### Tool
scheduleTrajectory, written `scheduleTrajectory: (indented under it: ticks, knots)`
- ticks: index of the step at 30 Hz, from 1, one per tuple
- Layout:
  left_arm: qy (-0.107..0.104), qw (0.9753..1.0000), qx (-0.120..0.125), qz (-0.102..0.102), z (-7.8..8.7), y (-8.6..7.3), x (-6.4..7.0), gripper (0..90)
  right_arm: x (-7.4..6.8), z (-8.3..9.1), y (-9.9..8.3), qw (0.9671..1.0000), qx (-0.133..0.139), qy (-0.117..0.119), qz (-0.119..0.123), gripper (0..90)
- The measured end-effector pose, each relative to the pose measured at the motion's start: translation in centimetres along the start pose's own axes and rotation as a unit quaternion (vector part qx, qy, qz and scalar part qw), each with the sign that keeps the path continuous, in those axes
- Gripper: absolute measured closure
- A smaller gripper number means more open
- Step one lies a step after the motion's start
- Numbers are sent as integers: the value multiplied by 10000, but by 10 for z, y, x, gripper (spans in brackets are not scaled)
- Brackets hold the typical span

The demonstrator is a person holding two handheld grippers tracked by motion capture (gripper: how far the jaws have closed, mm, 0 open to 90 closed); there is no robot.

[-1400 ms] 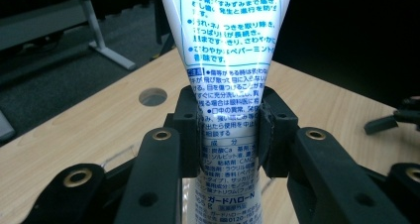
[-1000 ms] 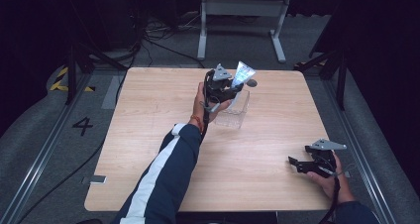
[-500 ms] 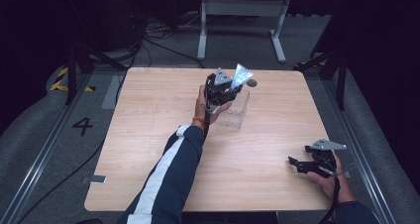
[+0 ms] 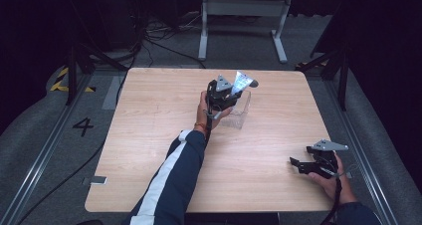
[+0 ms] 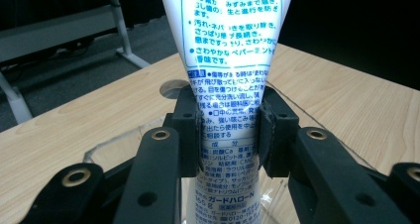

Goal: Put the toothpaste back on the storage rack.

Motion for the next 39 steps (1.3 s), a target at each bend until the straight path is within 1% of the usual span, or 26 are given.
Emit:
scheduleTrajectory:
  ticks: [2, 3, 4, 5, 7, 10, 11, 12, 14, 15, 17, 18, 20, 21, 22, 24, 25, 29, 30, 31, 32, 35, 36, 38, 39]
  knots:
    - [24, 10000, -3, -63, 0, -1, 0, 671, 0, 0, 0, 10000, 1, -1, 1, 147]
    - [7, 10000, -33, 5, 0, -3, 2, 670, 0, 0, 0, 10000, 0, 0, 0, 147]
    - [6, 10000, -61, -4, 0, -4, 2, 669, 0, 0, 0, 10000, 0, 0, -1, 147]
    - [33, 9999, -119, -82, 0, -6, 2, 667, 0, 0, 0, 10000, 1, 0, 0, 147]
    - [72, 9997, -180, -145, -1, -7, 4, 664, 0, 0, 0, 10000, 0, 0, 1, 147]
    - [49, 9998, -164, -134, -1, -7, 6, 660, 0, 0, 0, 10000, 1, 0, 2, 147]
    - [77, 9997, -193, -144, -1, -8, 7, 658, 0, 0, 0, 10000, 1, -1, 1, 147]
    - [139, 9994, -221, -213, -1, -8, 6, 655, 0, 0, 0, 10000, 1, -1, 0, 147]
    - [139, 9993, -259, -217, -2, -8, 8, 644, 0, 0, 0, 10000, 1, -1, 1, 147]
    - [182, 9988, -345, -300, -2, -9, 8, 635, 0, 0, 0, 10000, 1, -1, 0, 147]
    - [258, 9982, -410, -356, -4, -9, 8, 614, 0, 0, 0, 10000, 0, 0, 1, 147]
    - [263, 9977, -488, -393, -5, -10, 9, 604, 0, 0, 0, 10000, 1, -1, 1, 147]
    - [330, 9953, -685, -598, -6, -12, 10, 581, 0, 0, 0, 10000, 1, 0, 0, 147]
    - [315, 9951, -729, -593, -7, -13, 11, 571, 0, 0, 0, 10000, 1, 1, 0, 147]
    - [249, 9948, -773, -618, -8, -14, 12, 565, 0, 0, 0, 10000, 2, -4, -4, 147]
    - [192, 9960, -696, -525, -9, -15, 13, 562, 0, 0, 0, 10000, 4, -3, 2, 147]
    - [130, 9960, -725, -512, -8, -16, 13, 562, 0, 0, 0, 10000, 3, -4, 3, 147]
    - [145, 9957, -758, -516, -7, -16, 13, 542, 0, 0, 0, 10000, 2, -3, 3, 147]
    - [139, 9956, -753, -547, -6, -15, 12, 542, 0, 0, 0, 10000, 2, -4, 4, 147]
    - [153, 9960, -698, -529, -5, -14, 12, 508, 0, 0, 0, 10000, 2, -3, 1, 147]
    - [135, 9966, -680, -454, -5, -13, 13, 508, 0, 0, 0, 10000, 2, -3, 1, 147]
    - [159, 9967, -669, -423, -2, -11, 12, 451, 0, 0, 0, 10000, 0, -2, 1, 147]
    - [180, 9966, -691, -418, -1, -11, 12, 451, 0, 0, 0, 10000, 0, -2, 1, 147]
    - [165, 9973, -606, -370, 2, -9, 11, 449, 0, 0, 0, 10000, 2, -3, 1, 147]
    - [169, 9973, -617, -357, 4, -9, 10, 444, 0, 0, 0, 10000, 2, -3, 1, 147]
Point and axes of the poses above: each handheld gripper's, and its own axes: z roughly backward along the jaws, y roughly out of its top, x roughly to its right, the point moved 8 cm from there along -z, roughly forward along the jaws, and after that the axes turned 5 degrees about -y, right-handed, at the moved point
